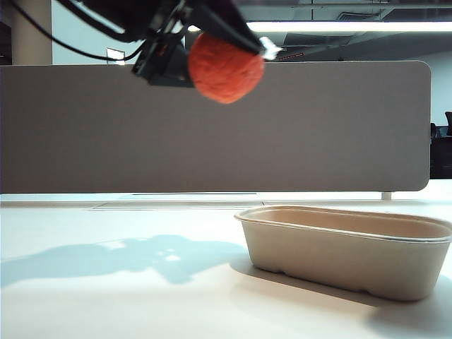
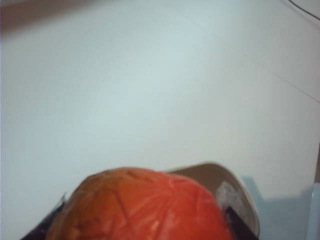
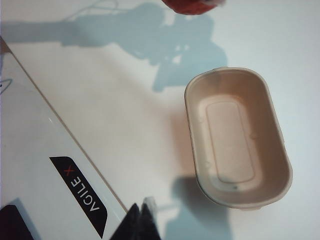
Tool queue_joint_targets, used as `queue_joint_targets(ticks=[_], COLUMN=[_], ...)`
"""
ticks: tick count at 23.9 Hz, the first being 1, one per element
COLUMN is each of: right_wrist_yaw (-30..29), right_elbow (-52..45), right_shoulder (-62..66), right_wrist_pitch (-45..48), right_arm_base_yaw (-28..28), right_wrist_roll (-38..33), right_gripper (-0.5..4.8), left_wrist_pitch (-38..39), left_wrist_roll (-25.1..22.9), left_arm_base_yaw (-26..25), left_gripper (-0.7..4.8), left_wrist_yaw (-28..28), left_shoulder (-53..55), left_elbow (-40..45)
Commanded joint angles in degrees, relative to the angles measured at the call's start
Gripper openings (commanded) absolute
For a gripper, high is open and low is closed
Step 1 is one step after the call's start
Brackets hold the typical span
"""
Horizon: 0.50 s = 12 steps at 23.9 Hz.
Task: Pick up the orange and place it into the paper lunchbox.
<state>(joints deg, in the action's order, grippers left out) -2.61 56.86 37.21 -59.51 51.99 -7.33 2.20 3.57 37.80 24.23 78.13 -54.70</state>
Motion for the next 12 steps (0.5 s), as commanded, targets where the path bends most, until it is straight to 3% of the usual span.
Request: queue_joint_targets(ticks=[1,12], right_wrist_yaw=[-0.22,-2.01], right_elbow=[0.37,0.39], right_shoulder=[-0.07,-0.15], right_wrist_pitch=[0.55,-0.59], right_arm_base_yaw=[0.04,0.04], right_wrist_roll=[-0.2,-1.51], right_gripper=[-0.06,-0.06], left_wrist_pitch=[-2.8,-7.74], left_wrist_roll=[0.07,0.33], left_arm_base_yaw=[3.28,8.33], left_gripper=[1.52,1.52], left_wrist_yaw=[-4.2,-5.01], left_shoulder=[1.14,10.73], left_elbow=[-0.11,-0.11])
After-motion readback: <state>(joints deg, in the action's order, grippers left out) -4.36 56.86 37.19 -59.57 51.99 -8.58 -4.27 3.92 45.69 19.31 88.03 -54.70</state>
